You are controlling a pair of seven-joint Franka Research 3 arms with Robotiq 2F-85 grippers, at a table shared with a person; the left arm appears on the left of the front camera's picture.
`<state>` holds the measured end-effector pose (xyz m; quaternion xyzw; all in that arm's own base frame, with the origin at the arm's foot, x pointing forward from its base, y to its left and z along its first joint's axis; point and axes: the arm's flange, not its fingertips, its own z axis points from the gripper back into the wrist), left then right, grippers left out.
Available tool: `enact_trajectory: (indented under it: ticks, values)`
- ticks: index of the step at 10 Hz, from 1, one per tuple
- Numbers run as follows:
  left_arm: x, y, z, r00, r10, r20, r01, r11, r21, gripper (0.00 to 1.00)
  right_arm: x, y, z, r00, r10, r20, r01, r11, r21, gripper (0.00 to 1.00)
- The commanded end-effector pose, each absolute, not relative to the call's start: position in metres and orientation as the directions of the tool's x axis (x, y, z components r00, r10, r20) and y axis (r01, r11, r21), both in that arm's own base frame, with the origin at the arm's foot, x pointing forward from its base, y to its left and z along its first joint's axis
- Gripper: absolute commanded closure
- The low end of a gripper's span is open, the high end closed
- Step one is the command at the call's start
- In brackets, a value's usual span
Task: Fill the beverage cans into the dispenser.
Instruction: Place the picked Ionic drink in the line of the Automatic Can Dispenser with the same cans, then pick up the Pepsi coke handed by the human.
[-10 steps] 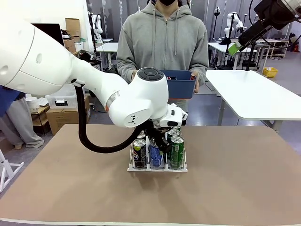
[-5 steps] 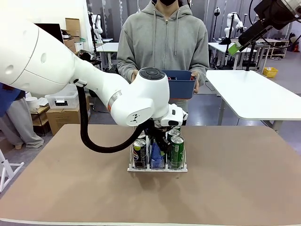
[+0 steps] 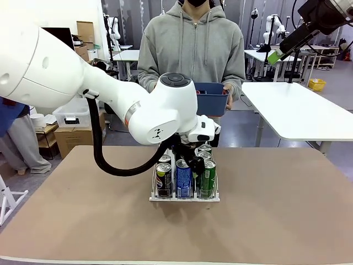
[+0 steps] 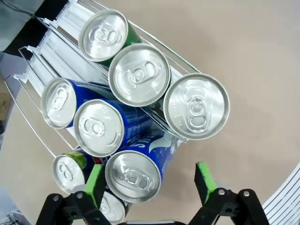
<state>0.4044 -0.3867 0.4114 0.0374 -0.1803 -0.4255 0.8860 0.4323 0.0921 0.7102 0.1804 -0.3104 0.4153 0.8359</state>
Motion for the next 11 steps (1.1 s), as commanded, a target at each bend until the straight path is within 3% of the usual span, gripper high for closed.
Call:
enact_trajectory:
  ticks: [1, 3, 4, 11]
  values:
    - [0.390, -0.381, 0.420, 0.565, -0.758, 0.327, 0.727, 0.644, 0.237, 0.00, 0.432, 0.092, 0.710, 0.462, 0.579, 0.672, -0.809, 0.585, 0.052, 0.00]
    - [0.375, -0.379, 0.434, 0.538, -0.760, 0.365, 0.729, 0.636, 0.252, 0.00, 0.432, 0.092, 0.710, 0.462, 0.579, 0.672, -0.809, 0.585, 0.052, 0.00]
    - [0.396, -0.385, 0.427, 0.559, -0.766, 0.317, 0.735, 0.635, 0.238, 0.00, 0.432, 0.092, 0.710, 0.462, 0.579, 0.672, -0.809, 0.585, 0.052, 0.00]
    - [0.394, -0.383, 0.424, 0.558, -0.767, 0.316, 0.736, 0.633, 0.238, 0.00, 0.432, 0.092, 0.710, 0.462, 0.579, 0.672, -0.809, 0.585, 0.052, 0.00]
